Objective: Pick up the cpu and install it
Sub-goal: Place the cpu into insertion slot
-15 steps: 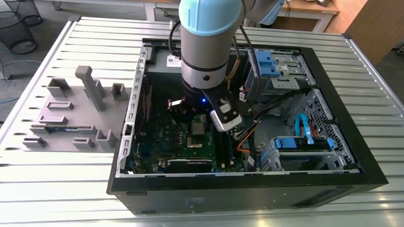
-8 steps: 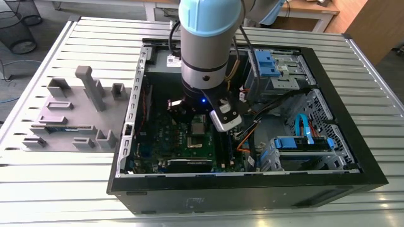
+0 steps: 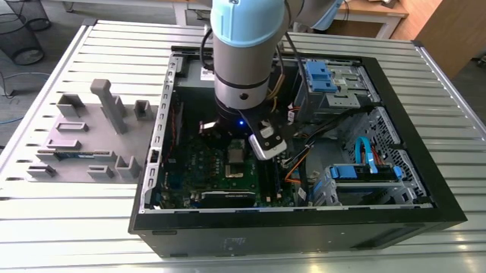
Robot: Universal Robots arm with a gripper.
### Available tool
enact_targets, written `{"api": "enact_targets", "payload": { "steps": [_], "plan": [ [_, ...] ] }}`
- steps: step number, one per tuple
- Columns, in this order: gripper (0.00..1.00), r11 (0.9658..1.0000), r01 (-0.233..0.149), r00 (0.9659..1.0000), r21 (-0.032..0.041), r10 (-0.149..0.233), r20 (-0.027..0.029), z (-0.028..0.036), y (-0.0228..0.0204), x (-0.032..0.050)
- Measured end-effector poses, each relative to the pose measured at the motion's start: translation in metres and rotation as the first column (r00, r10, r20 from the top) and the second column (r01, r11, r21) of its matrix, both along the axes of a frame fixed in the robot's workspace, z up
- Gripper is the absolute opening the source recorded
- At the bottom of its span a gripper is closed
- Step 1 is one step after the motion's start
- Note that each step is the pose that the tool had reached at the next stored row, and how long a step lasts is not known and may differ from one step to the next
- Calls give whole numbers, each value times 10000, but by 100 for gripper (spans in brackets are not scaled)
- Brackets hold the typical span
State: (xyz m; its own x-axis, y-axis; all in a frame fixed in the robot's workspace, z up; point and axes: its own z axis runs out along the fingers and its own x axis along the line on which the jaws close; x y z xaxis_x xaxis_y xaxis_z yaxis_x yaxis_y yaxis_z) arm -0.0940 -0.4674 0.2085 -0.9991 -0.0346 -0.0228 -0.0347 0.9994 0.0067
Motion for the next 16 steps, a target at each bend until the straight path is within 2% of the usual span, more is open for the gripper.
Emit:
{"api": "enact_targets", "payload": {
  "steps": [11,16],
  "plan": [
    [47,10000,1,10000,-2,-1,-1,-98,-6,-29],
    [47,10000,0,10000,-2,0,-1,-104,-48,-31]
  ]
}}
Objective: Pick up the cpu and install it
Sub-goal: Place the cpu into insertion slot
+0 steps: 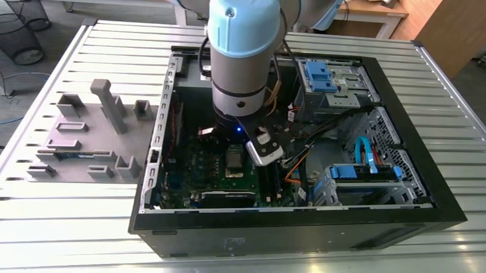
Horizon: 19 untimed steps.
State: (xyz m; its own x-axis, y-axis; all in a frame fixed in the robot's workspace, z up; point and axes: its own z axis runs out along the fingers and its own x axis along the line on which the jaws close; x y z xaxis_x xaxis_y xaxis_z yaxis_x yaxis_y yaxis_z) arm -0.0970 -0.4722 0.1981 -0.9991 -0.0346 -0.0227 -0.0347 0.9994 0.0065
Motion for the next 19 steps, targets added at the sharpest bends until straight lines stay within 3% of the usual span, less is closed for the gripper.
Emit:
{"api": "enact_targets", "payload": {
  "steps": [19],
  "plan": [
    [47,10000,65,10000,1,-65,0,-31,-129,0]
  ]
}}
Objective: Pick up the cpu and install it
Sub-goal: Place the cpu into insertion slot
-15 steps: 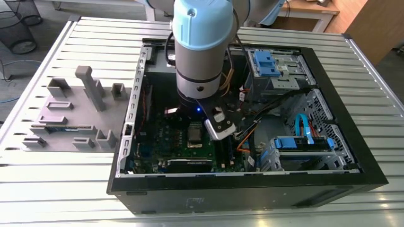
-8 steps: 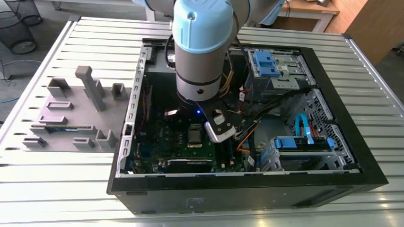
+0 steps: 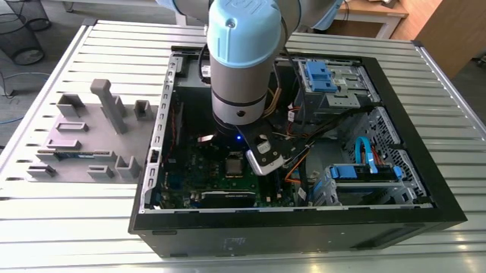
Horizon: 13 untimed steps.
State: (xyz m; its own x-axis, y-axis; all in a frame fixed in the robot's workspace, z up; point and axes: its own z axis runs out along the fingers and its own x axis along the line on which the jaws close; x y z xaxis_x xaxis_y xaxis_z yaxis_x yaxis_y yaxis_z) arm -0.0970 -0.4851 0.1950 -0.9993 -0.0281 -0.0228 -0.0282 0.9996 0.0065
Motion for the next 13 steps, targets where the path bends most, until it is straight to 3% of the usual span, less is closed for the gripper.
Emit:
{"api": "enact_targets", "payload": {
  "steps": [13],
  "plan": [
    [47,9997,257,9997,4,-257,0,-32,-11,7]
  ]
}}
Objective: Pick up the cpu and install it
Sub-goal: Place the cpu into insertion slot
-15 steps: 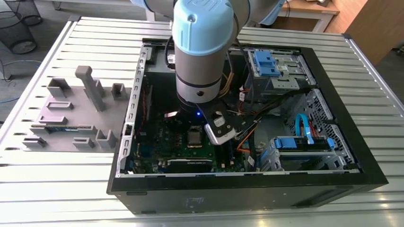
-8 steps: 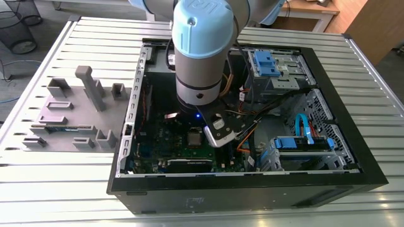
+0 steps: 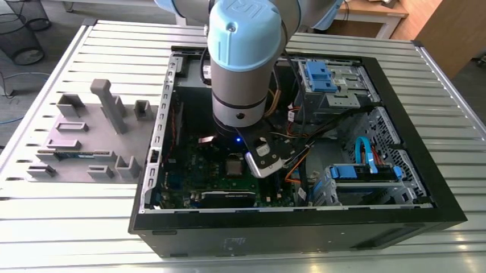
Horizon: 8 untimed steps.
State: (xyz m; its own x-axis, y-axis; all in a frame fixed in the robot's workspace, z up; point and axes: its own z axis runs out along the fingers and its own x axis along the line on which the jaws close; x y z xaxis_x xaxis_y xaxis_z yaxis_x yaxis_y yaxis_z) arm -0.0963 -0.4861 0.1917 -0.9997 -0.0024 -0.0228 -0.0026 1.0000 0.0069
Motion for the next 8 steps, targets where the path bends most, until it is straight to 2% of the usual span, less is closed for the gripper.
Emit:
{"api": "enact_targets", "payload": {
  "steps": [8],
  "plan": [
    [47,10000,0,10000,-3,0,-2,-22,-1,3]
  ]
}}
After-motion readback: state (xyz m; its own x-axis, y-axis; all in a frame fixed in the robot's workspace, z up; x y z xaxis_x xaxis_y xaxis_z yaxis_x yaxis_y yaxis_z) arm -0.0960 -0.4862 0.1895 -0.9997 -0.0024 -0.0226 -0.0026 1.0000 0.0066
